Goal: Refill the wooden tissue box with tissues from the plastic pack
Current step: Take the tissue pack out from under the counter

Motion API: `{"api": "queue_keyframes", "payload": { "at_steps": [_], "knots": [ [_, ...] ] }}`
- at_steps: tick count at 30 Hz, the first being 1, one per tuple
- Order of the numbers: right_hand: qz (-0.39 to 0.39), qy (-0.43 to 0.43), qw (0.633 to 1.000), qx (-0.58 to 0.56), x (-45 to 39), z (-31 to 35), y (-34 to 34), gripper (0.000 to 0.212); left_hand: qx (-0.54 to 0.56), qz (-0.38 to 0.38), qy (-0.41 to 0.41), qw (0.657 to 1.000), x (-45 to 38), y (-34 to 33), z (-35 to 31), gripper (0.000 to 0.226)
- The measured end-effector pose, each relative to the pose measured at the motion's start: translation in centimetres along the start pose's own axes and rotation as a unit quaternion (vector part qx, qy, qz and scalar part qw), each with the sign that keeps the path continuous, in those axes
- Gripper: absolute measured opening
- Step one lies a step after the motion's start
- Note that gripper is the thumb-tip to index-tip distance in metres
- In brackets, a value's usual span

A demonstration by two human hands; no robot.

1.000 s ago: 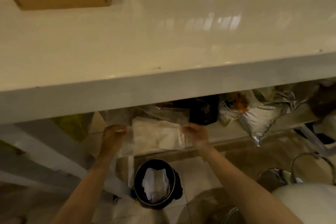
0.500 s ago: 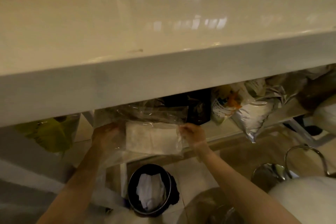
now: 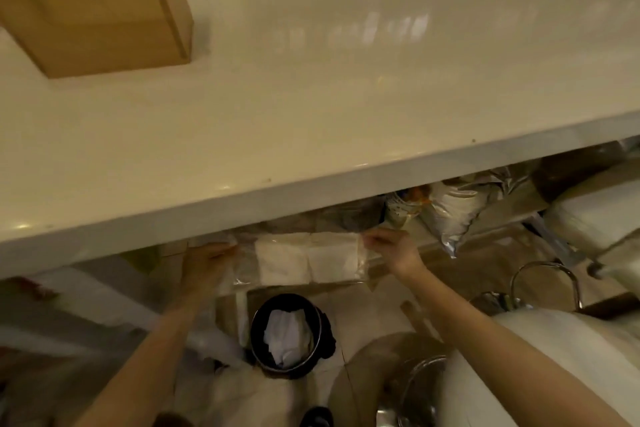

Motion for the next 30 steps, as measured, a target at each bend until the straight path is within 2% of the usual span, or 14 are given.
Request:
{"api": "queue_keyframes", "payload": {
  "at_steps": [2,4,8,11,14,16,19,23,30],
  "knots": [
    [0.029,-0.006,1.0,0.0,2.2,1.2,2.4,0.021,-0.052,0.036,-0.038,0.997,2.8,-0.2,-2.1,0.024],
    [0.062,0.0,0.998,0.016,4.5,2.8,5.1,0.02,-0.06,0.058,-0.06,0.995,5.3,-0.1,-3.7,0.025],
    [0.115,-0.001,0.992,0.053,8.7,6.1,10.5,0.013,-0.086,0.149,-0.103,0.98,11.3,-1.7,-8.1,0.013],
    [0.144,-0.004,0.986,0.089,11.2,8.5,14.6,0.011,-0.15,0.206,-0.152,0.955,15.6,-3.0,-11.6,0.016],
    [0.171,0.006,0.977,0.129,13.1,11.3,18.1,0.011,-0.217,0.23,-0.211,0.925,19.0,-3.7,-15.2,0.025],
    [0.164,0.015,0.976,0.139,14.2,13.2,20.4,0.011,-0.236,0.227,-0.268,0.906,21.3,-3.5,-18.3,0.03],
    [0.128,0.029,0.983,0.125,15.3,16.0,23.8,0.012,-0.208,0.219,-0.344,0.889,25.0,-2.2,-23.5,0.016],
    [0.098,0.038,0.991,0.086,15.6,20.1,26.7,0.011,-0.134,0.212,-0.378,0.891,27.4,1.0,-28.8,0.008],
    [0.017,0.113,0.992,0.052,11.8,29.0,27.6,0.013,-0.08,0.105,-0.378,0.916,25.0,7.9,-36.1,0.008]
  ]
}}
Point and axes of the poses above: each hand's wrist, its own x-axis away from the middle knuckle, its own y-axis out of the back of the hand, z = x × y, the point moved 10 cm from there along -x, towards the middle knuckle, and after that the axes turned 3 degrees about y, right-handed, at the moved point
